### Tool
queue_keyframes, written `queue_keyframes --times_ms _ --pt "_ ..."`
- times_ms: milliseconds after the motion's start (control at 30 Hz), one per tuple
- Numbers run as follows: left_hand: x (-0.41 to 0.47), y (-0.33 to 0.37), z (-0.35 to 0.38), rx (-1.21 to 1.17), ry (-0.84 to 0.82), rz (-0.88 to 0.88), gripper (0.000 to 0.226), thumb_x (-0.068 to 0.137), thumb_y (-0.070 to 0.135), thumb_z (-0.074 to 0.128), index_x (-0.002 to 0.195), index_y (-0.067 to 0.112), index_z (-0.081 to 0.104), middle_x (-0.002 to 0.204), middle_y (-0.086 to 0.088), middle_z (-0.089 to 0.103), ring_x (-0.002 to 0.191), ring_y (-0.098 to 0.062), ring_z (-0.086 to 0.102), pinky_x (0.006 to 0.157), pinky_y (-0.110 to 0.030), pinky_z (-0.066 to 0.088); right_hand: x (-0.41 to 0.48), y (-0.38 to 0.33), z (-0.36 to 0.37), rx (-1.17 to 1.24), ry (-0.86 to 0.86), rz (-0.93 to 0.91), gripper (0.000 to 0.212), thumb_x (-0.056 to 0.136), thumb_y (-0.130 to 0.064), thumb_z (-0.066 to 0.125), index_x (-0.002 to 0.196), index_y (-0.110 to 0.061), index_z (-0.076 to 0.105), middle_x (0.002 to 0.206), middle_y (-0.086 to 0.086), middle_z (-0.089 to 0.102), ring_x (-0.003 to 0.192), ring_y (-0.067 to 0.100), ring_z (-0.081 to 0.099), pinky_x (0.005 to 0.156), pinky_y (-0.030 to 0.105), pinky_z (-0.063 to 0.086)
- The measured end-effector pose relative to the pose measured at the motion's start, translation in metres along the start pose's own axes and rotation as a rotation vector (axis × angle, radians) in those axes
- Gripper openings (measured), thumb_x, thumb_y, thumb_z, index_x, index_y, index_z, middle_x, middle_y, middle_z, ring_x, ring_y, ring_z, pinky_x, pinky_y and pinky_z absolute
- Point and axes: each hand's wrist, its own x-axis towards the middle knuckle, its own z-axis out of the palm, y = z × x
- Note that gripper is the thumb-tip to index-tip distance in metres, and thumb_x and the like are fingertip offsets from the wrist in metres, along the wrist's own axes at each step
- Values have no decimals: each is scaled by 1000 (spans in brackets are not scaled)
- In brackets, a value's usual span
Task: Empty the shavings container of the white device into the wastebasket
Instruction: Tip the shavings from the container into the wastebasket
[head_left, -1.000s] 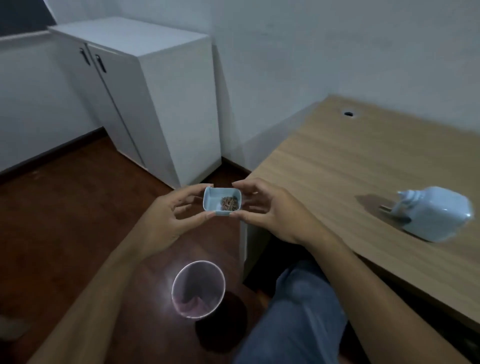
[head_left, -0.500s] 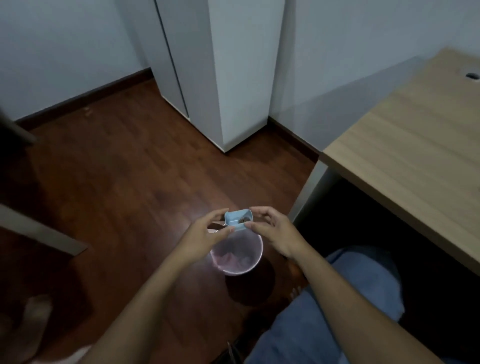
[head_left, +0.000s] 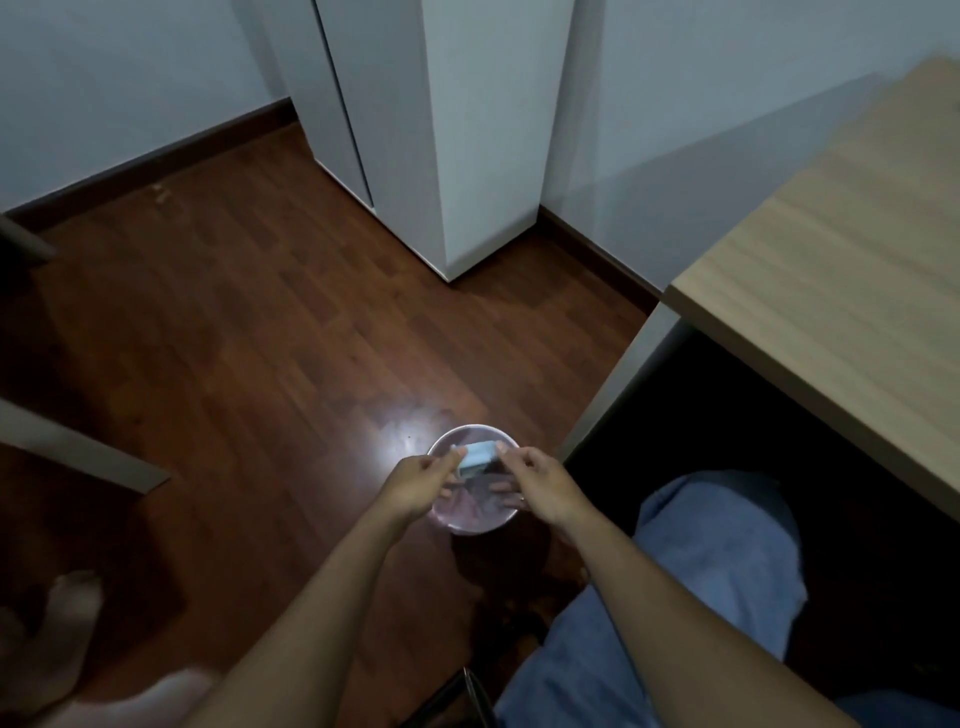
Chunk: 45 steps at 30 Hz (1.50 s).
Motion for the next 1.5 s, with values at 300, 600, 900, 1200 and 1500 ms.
queue_keyframes --times_ms 300,600,900,1200,1500 --pt "17 3 10 -106 -32 -294 64 91 71 71 118 13 81 104 -18 88 36 -8 44 46 -22 27 -12 -2 -12 -82 -26 96 66 111 -64 40 145 -16 71 132 4 78 91 21 77 81 36 64" --pt "20 1 13 -137 -88 -285 70 96 65 71 131 5 78 100 -19 73 27 -5 44 37 -16 24 -19 -1 -18 -95 -12 97 68 110 -68 40 142 -19 74 123 -7 81 103 28 81 101 49 63" --pt "5 -6 3 -40 -152 97 51 87 24 96 134 26 77 114 0 82 88 -18 73 63 -18 58 -25 -6 -18 -16 0 89 65 112 -66 35 143 -21 70 138 0 74 124 32 76 92 41 62" --pt "-10 30 -18 165 -114 427 67 84 14 95 122 66 74 126 27 78 82 5 67 87 -30 56 -41 -35 -19 -45 -19 -33 57 114 -62 33 141 -29 71 124 -6 78 119 27 79 88 35 65" --pt "-81 172 -31 73 -173 748 58 88 21 93 140 38 75 142 1 77 108 -16 69 99 -29 60 -109 -148 -67 -182 106 -445 30 114 -34 57 135 -25 75 108 -14 78 89 -8 76 81 24 64"
